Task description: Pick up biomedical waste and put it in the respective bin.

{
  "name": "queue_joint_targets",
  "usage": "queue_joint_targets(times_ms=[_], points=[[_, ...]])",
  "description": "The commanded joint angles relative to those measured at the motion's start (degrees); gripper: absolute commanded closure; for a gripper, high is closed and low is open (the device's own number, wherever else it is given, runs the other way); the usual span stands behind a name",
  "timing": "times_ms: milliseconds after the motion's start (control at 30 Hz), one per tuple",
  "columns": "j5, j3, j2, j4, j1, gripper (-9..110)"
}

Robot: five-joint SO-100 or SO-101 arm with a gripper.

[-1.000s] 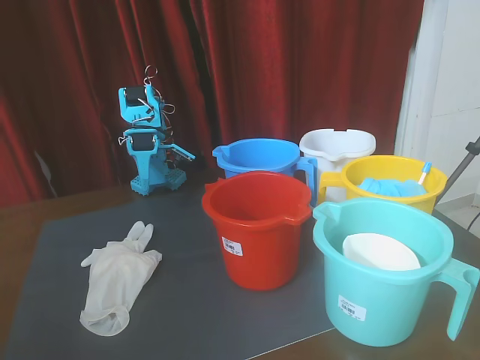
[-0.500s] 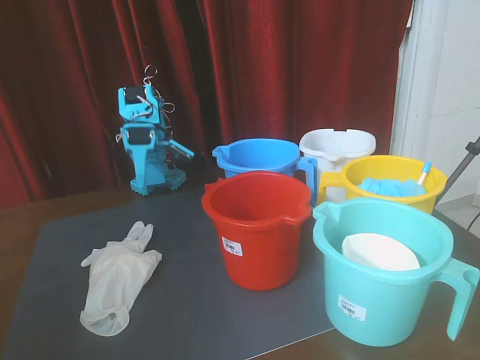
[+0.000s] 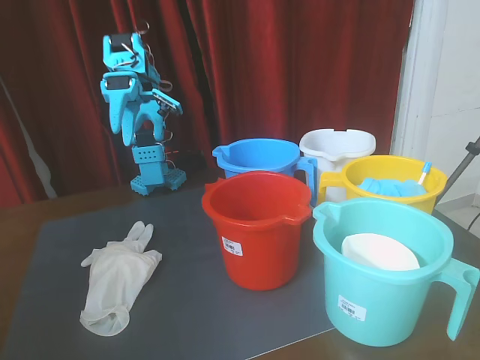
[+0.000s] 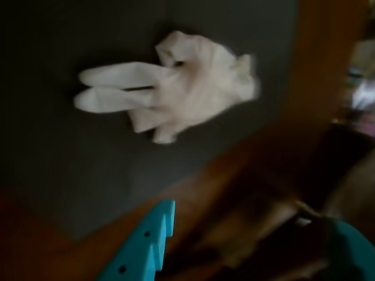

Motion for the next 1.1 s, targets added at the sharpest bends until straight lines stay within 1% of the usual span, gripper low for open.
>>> queue_joint_targets(times_ms=[0, 100, 167, 433, 467, 500, 533, 600, 633, 700, 733, 833, 900, 967, 1067], points=[[2.46, -8.7, -13.1, 1.58, 0.18, 73], [4.31, -13.8, -21.53, 0.26, 0.26, 73], [8.26, -16.7, -26.54, -0.97, 0.26, 73], [35.42, -30.06, -43.33, -1.14, 0.18, 73], [40.52, -31.38, -44.3, -1.67, 0.18, 73], [48.34, -32.7, -45.62, -1.85, 0.18, 73], [61.26, -34.8, -47.2, -1.85, 0.18, 73], [74.36, -36.12, -49.22, -1.23, 0.18, 73], [77.34, -36.21, -49.83, -1.49, 0.09, 73], [81.39, -36.21, -50.98, -1.67, -0.35, 73], [83.67, -36.21, -51.15, -1.76, -0.53, 70], [86.66, -36.12, -51.24, -3.08, -2.37, 52], [87.98, -35.33, -51.33, -4.75, -5.71, 46], [90.09, -31.64, -51.33, -10.99, -7.12, 43], [90.18, -25.58, -51.42, -20.74, -7.56, 43]])
